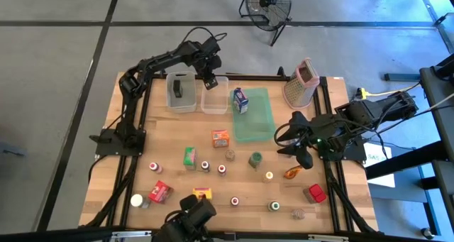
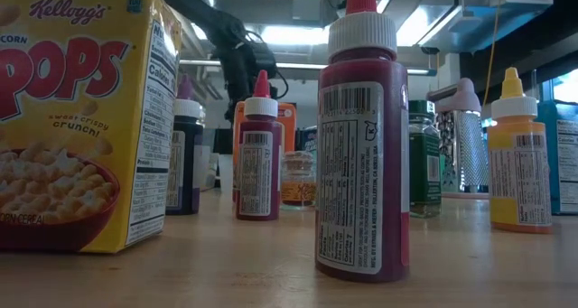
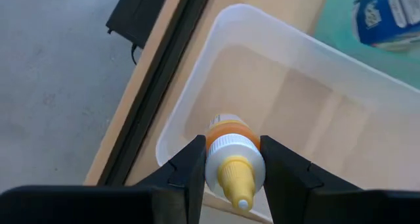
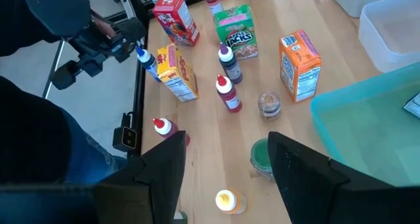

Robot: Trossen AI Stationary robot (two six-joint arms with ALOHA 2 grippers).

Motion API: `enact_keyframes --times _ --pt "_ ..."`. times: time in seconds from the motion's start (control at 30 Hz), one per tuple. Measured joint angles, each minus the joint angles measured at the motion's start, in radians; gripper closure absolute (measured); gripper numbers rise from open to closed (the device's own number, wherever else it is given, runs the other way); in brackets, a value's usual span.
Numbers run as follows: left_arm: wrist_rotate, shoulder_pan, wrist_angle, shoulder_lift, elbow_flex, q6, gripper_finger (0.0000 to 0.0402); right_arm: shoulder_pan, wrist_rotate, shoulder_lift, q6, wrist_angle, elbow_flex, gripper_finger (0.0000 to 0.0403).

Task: Pick & Place Kitchen Items
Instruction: Put the top yellow food coloring bottle into the transparent bin

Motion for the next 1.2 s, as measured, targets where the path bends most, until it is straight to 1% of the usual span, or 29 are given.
enact_keyframes --times 0.27,0.53,0.9,1.2 --pt "-0.026 0.000 0.027 0.000 -0.041 -0.013 0.0285 0.000 0.002 0.000 0.000 -0.003 0.000 0.0186" --pt "-0.028 0.000 0.061 0.000 -0.046 -0.014 0.0285 0.000 0.010 0.000 0.000 -0.002 0.000 0.0204" --pt "-0.043 0.001 0.045 0.000 -0.046 -0.018 0.0285 0.000 0.010 0.000 0.000 -0.002 0.000 0.0208" --pt "-0.043 0.001 0.031 0.000 -0.046 -0.018 0.0272 0.000 0.002 0.000 0.000 -0.002 0.000 0.0208"
